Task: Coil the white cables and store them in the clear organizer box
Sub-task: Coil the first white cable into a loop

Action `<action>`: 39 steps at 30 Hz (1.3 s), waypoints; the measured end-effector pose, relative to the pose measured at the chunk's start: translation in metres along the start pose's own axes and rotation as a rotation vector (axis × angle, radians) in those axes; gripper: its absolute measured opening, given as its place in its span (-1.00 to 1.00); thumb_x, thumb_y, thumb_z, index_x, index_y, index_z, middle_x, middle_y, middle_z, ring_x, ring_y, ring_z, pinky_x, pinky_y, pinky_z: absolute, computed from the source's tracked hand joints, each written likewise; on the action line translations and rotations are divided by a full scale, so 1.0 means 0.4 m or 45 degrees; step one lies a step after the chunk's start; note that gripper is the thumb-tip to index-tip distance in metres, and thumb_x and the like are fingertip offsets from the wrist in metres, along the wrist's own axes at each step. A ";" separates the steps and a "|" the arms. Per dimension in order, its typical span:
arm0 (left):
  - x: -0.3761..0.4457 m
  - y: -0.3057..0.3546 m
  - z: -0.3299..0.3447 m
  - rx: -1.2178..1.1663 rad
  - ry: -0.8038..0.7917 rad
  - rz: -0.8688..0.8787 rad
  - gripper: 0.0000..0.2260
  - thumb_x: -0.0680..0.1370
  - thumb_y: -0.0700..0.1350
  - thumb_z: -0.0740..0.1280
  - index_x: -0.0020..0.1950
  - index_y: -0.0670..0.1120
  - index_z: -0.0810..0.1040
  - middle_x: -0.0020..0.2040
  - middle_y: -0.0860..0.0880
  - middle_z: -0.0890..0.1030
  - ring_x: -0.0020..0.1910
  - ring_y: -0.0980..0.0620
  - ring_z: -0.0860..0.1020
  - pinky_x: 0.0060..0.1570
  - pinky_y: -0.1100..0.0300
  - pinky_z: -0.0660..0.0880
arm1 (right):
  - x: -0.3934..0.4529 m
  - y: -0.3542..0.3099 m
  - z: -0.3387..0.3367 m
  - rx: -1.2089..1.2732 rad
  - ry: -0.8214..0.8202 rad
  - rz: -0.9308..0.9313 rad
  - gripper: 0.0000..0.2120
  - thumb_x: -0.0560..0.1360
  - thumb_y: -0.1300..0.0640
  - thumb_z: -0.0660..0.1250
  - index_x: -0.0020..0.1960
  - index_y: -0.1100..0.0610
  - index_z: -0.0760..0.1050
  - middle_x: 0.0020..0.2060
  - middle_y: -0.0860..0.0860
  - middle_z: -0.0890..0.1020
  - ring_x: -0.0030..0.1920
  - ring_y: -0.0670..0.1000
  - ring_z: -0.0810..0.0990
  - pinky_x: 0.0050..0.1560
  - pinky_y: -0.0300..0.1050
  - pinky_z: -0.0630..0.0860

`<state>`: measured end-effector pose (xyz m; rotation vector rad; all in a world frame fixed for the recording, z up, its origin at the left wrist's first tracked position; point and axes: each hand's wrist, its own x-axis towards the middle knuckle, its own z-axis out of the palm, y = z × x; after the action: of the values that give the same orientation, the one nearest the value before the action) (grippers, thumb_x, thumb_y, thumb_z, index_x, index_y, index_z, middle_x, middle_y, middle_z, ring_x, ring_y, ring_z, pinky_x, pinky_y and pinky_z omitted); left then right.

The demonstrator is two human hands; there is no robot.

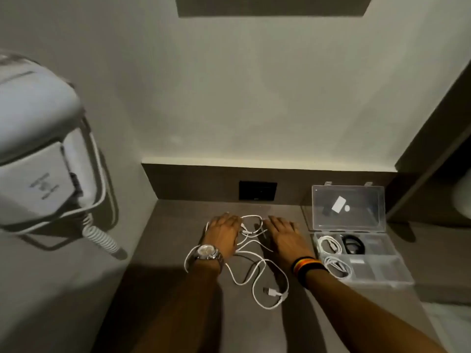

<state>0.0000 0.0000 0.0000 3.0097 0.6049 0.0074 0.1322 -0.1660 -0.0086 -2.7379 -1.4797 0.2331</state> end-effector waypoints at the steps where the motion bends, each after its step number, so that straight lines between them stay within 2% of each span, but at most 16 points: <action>1: 0.013 0.003 0.016 -0.030 -0.017 0.004 -0.55 0.57 -0.16 0.21 0.48 -0.03 0.37 0.47 -0.06 0.46 0.49 -0.11 0.33 0.47 -0.02 0.22 | 0.013 -0.001 0.016 0.007 -0.034 -0.030 -0.35 0.63 0.04 0.23 0.65 -0.01 0.05 0.65 0.05 0.15 0.61 0.15 0.15 0.58 0.21 0.13; 5: 0.078 0.017 0.090 0.006 -0.007 0.080 -0.64 0.57 -0.10 0.21 0.36 0.01 0.50 0.33 -0.02 0.58 0.36 -0.09 0.45 0.36 0.03 0.32 | 0.070 0.008 0.078 0.057 -0.006 -0.111 -0.44 0.58 0.06 0.27 0.57 -0.07 0.27 0.61 0.09 0.24 0.57 0.21 0.22 0.54 0.21 0.20; 8: 0.105 0.023 0.114 0.115 -0.045 0.140 -0.69 0.58 -0.03 0.20 0.28 0.02 0.56 0.29 -0.02 0.56 0.29 -0.08 0.44 0.33 0.04 0.32 | 0.097 0.018 0.105 0.066 0.081 -0.109 -0.63 0.61 0.08 0.25 0.41 -0.03 0.47 0.55 0.10 0.34 0.54 0.19 0.28 0.53 0.16 0.23; 11: 0.112 0.024 0.109 0.128 -0.004 0.117 -0.72 0.56 -0.01 0.19 0.19 0.01 0.59 0.21 -0.01 0.57 0.23 -0.07 0.45 0.28 0.08 0.34 | 0.108 0.029 0.105 0.181 0.206 -0.091 -0.69 0.59 0.07 0.28 0.31 0.03 0.54 0.44 0.07 0.47 0.45 0.14 0.40 0.49 0.07 0.30; 14: 0.113 0.022 0.051 -0.168 0.115 0.038 -0.85 0.54 -0.06 0.23 0.08 0.03 0.53 0.03 -0.01 0.64 0.06 -0.08 0.56 -0.01 0.12 0.43 | 0.108 0.043 0.049 0.399 0.359 -0.102 -0.71 0.57 0.04 0.31 0.26 0.06 0.57 0.29 0.05 0.59 0.31 0.12 0.52 0.39 0.04 0.41; 17: 0.097 0.014 -0.041 -0.494 0.224 -0.131 -0.93 0.57 0.00 0.20 0.02 0.10 0.44 -0.12 0.05 0.67 -0.16 -0.03 0.64 -0.27 0.18 0.44 | 0.096 0.048 -0.049 0.596 0.505 -0.053 -0.89 0.59 0.09 0.34 0.08 0.07 0.59 -0.01 0.06 0.69 0.05 0.16 0.64 0.12 0.07 0.54; 19: 0.078 0.014 -0.104 -0.642 0.251 -0.204 -0.89 0.58 0.10 0.13 0.01 0.18 0.43 -0.19 0.12 0.66 -0.24 0.05 0.63 -0.27 0.14 0.56 | 0.082 0.044 -0.115 0.662 0.544 -0.031 -0.94 0.59 0.11 0.35 0.04 0.04 0.58 -0.09 0.04 0.71 -0.03 0.14 0.66 0.00 0.03 0.56; 21: 0.060 0.015 -0.177 -0.788 0.282 -0.254 -0.90 0.58 0.07 0.17 0.00 0.20 0.47 -0.25 0.13 0.67 -0.28 0.06 0.65 -0.26 0.08 0.63 | 0.058 0.037 -0.186 0.806 0.509 -0.007 -0.92 0.58 0.12 0.36 0.05 -0.01 0.58 -0.08 -0.02 0.73 -0.05 0.04 0.68 -0.02 0.00 0.61; 25: 0.049 0.026 -0.327 -1.095 0.385 -0.296 -0.85 0.58 -0.15 0.28 0.01 0.05 0.61 -0.26 0.03 0.70 -0.24 0.00 0.69 -0.18 0.01 0.68 | 0.020 0.011 -0.310 1.298 0.376 0.008 -0.81 0.51 0.09 0.49 0.11 0.01 0.59 -0.14 -0.01 0.71 -0.11 -0.10 0.69 -0.04 -0.19 0.62; 26: 0.046 0.032 -0.363 -1.126 0.378 -0.309 -0.86 0.60 -0.15 0.27 0.02 0.02 0.61 -0.26 0.00 0.69 -0.26 0.00 0.68 -0.16 0.04 0.67 | 0.015 0.004 -0.336 1.448 0.325 0.012 -0.77 0.51 0.04 0.50 0.13 0.04 0.60 -0.12 0.05 0.71 -0.12 -0.10 0.69 -0.03 -0.19 0.63; 28: 0.036 0.042 -0.424 -1.233 0.330 -0.384 -0.87 0.63 -0.11 0.21 0.01 -0.02 0.56 -0.28 -0.03 0.65 -0.35 0.01 0.63 -0.29 0.10 0.59 | 0.011 -0.006 -0.381 1.649 0.284 -0.004 -0.80 0.54 0.00 0.47 0.09 0.09 0.64 -0.13 0.06 0.71 -0.17 -0.15 0.68 -0.08 -0.23 0.62; 30: 0.018 0.052 -0.479 -1.348 0.298 -0.485 -0.79 0.63 -0.03 0.14 -0.07 -0.07 0.52 -0.31 -0.05 0.57 -0.40 -0.01 0.57 -0.39 0.14 0.47 | 0.009 -0.006 -0.424 1.724 0.317 -0.008 -0.87 0.56 0.06 0.46 -0.01 0.13 0.67 -0.19 0.01 0.70 -0.25 -0.15 0.68 -0.16 -0.31 0.57; 32: -0.005 0.061 -0.522 -1.427 0.281 -0.541 -0.73 0.55 0.02 0.11 -0.23 -0.07 0.48 -0.38 -0.04 0.47 -0.49 -0.01 0.45 -0.39 0.14 0.42 | 0.004 -0.006 -0.460 1.762 0.378 0.010 -0.84 0.55 0.09 0.47 -0.08 0.20 0.67 -0.27 0.02 0.67 -0.32 -0.07 0.62 -0.24 -0.29 0.56; 35: -0.031 0.084 -0.580 -1.527 0.144 -0.428 -0.67 0.52 0.16 0.16 -0.36 0.00 0.38 -0.46 0.03 0.36 -0.55 0.03 0.32 -0.38 0.12 0.47 | -0.002 -0.015 -0.508 1.730 0.488 0.013 -0.72 0.52 0.04 0.50 -0.14 0.28 0.65 -0.47 -0.09 0.56 -0.47 -0.12 0.46 -0.43 -0.26 0.49; 37: -0.041 0.105 -0.613 -1.617 0.050 -0.307 -0.60 0.58 0.21 0.21 -0.35 0.00 0.38 -0.50 0.06 0.33 -0.58 0.06 0.32 -0.41 0.15 0.50 | -0.009 -0.023 -0.533 1.700 0.529 -0.003 -0.74 0.51 0.00 0.51 -0.14 0.22 0.69 -0.56 -0.17 0.51 -0.53 -0.19 0.41 -0.49 -0.33 0.41; 39: -0.045 0.123 -0.643 -1.957 -0.007 -0.223 -0.63 0.65 0.12 0.18 -0.23 -0.07 0.50 -0.51 0.04 0.40 -0.56 0.05 0.42 -0.39 0.14 0.52 | -0.019 -0.034 -0.550 1.690 0.545 -0.036 -0.79 0.52 0.00 0.49 -0.11 0.15 0.73 -0.54 -0.18 0.54 -0.50 -0.22 0.43 -0.47 -0.39 0.40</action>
<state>-0.0026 -0.0343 0.2602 1.4678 0.4815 0.2956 0.1477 -0.1534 0.2112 -1.5395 -0.7468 0.3972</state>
